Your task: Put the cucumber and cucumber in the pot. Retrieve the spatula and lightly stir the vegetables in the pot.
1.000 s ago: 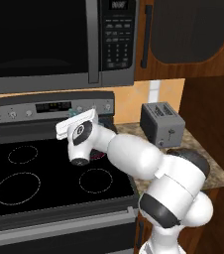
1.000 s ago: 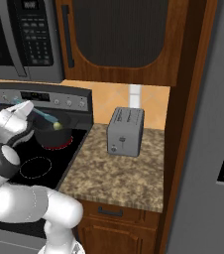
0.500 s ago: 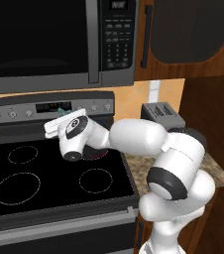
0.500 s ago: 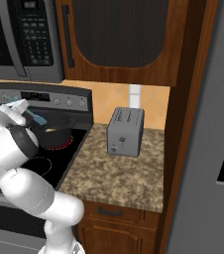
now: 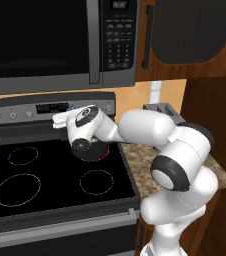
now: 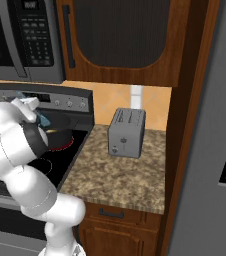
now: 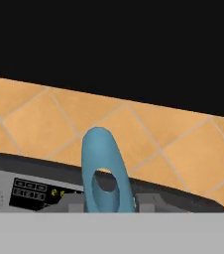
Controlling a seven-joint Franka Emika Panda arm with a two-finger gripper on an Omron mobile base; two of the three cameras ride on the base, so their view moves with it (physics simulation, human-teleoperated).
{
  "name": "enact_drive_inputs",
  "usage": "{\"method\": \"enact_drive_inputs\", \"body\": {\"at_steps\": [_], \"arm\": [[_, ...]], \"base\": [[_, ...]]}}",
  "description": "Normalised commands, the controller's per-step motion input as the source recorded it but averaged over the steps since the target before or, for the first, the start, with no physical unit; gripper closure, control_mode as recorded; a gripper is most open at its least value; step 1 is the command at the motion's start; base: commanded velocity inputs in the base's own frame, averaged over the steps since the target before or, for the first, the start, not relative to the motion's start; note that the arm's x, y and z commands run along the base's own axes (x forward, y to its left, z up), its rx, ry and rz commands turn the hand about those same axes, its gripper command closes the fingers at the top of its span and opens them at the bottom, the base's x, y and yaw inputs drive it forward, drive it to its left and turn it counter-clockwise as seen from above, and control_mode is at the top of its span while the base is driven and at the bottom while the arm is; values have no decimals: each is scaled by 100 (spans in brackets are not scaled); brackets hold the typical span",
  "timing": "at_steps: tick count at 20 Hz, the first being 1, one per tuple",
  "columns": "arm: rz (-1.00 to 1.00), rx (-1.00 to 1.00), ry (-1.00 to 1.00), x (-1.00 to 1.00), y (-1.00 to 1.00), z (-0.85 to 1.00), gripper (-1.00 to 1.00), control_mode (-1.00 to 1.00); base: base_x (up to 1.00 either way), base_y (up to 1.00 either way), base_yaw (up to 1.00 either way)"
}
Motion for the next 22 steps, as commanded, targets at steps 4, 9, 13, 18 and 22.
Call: {"method": "enact_drive_inputs", "body": {"at_steps": [4, 9, 13, 18, 22], "arm": [[0, 0, 9, 32, -40, -67, 100, -100], [0, 0, 11, 43, -13, -65, 100, -100], [0, 0, 14, 50, 0, -65, 100, -100], [1, 1, 5, 7, -1, -14, 100, -100], [0, 0, -10, -13, -26, 29, 100, -100]], "base": [[0, 0, 0], [0, 0, 0], [0, 0, 0], [0, 0, 0], [0, 0, 0]]}}
